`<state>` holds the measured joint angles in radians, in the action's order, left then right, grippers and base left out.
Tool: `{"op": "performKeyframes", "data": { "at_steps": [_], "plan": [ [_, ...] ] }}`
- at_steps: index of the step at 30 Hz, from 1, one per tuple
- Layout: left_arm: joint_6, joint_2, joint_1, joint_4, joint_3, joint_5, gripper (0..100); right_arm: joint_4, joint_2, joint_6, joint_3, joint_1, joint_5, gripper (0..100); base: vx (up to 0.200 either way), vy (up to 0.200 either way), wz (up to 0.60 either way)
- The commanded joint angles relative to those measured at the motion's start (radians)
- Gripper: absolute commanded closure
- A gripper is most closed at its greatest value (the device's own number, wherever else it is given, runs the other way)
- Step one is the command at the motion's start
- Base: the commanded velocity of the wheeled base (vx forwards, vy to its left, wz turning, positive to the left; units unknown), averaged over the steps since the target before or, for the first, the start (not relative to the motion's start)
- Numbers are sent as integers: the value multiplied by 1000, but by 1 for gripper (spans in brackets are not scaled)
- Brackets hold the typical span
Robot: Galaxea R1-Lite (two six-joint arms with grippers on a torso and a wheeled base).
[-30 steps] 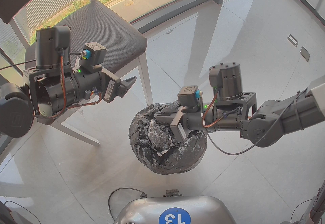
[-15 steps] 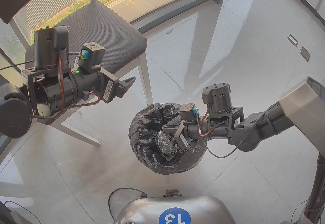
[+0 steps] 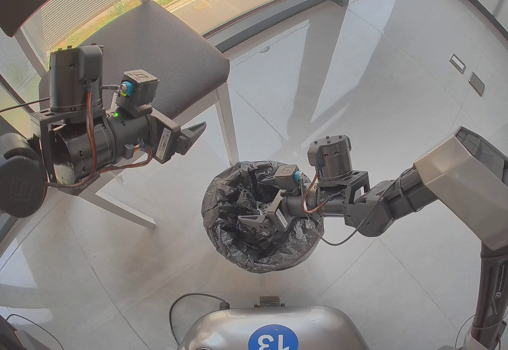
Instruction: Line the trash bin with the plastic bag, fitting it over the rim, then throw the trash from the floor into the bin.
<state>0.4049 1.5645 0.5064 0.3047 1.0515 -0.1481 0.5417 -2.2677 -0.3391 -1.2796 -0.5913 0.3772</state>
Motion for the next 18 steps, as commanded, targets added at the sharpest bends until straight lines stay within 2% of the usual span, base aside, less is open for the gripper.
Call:
{"op": "performKeyframes", "data": {
  "at_steps": [1,5,6,9,11,14,18],
  "plan": [
    [-9,-4,-2,1,-7,-1,0,-5,62,-1,-1,8,-3,0,0,0,0],
    [-11,-6,-2,1,-7,2,0,-14,148,0,-1,24,-18,0,0,0,0],
    [-11,-11,1,1,-7,2,0,-9,165,2,0,30,-41,0,0,0,0],
    [-9,-37,8,-7,-21,2,0,-16,241,-3,26,62,-162,0,0,0,0],
    [-8,-50,17,-12,-36,1,0,-29,281,-3,52,74,-205,0,0,0,0],
    [-3,-96,41,-36,-82,-1,0,-154,413,0,126,108,-307,0,0,0,0],
    [3,-155,78,-137,-134,-13,0,-299,585,-4,217,157,-455,0,0,0,0]
  ]
}}
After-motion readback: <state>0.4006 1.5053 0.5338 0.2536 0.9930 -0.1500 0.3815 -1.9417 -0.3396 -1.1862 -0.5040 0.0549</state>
